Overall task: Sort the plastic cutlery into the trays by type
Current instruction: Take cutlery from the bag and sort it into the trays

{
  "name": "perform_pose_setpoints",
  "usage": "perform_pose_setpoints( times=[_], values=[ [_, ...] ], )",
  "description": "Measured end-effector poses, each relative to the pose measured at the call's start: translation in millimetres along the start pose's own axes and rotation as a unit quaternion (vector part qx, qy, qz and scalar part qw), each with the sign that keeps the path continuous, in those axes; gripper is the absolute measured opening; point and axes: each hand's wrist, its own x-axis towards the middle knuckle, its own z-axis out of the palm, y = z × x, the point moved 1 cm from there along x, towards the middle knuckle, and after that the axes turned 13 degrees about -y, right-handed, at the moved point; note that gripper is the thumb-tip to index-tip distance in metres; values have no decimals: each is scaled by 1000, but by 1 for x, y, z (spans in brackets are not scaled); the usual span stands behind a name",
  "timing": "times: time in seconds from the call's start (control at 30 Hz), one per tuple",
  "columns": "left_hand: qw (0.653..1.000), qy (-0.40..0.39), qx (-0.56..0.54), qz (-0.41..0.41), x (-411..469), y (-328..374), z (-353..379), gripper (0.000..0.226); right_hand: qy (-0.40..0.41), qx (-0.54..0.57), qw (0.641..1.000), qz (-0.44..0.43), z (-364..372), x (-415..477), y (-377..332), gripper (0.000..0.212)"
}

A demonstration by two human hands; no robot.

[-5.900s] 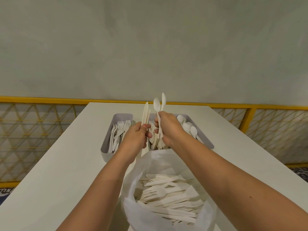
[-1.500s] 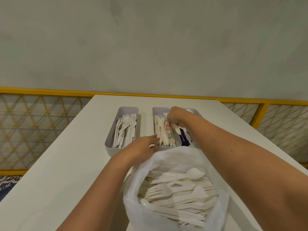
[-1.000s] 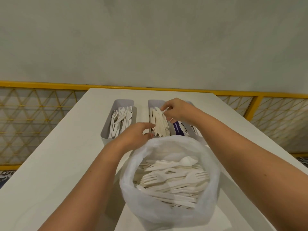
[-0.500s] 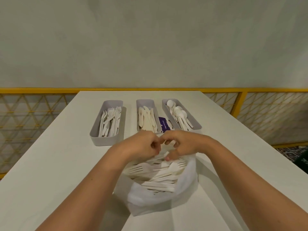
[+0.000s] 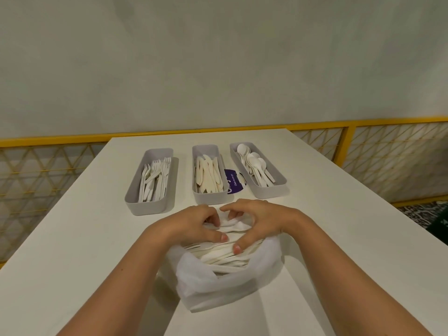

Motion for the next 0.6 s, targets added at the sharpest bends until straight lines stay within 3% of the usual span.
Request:
perform_pose_setpoints(
  times=[0.27, 0.5, 0.6],
  values=[
    [998, -22, 65, 11, 2, 7, -5, 35, 108, 113, 987, -49, -2, -8, 19, 50],
    [995, -43, 94, 3, 4, 11, -2, 55, 60, 105, 993, -12, 3, -4, 32, 57],
    [996, -29, 84, 11, 4, 8, -2, 50, 63, 105, 992, -13, 4, -4, 31, 54]
  ],
)
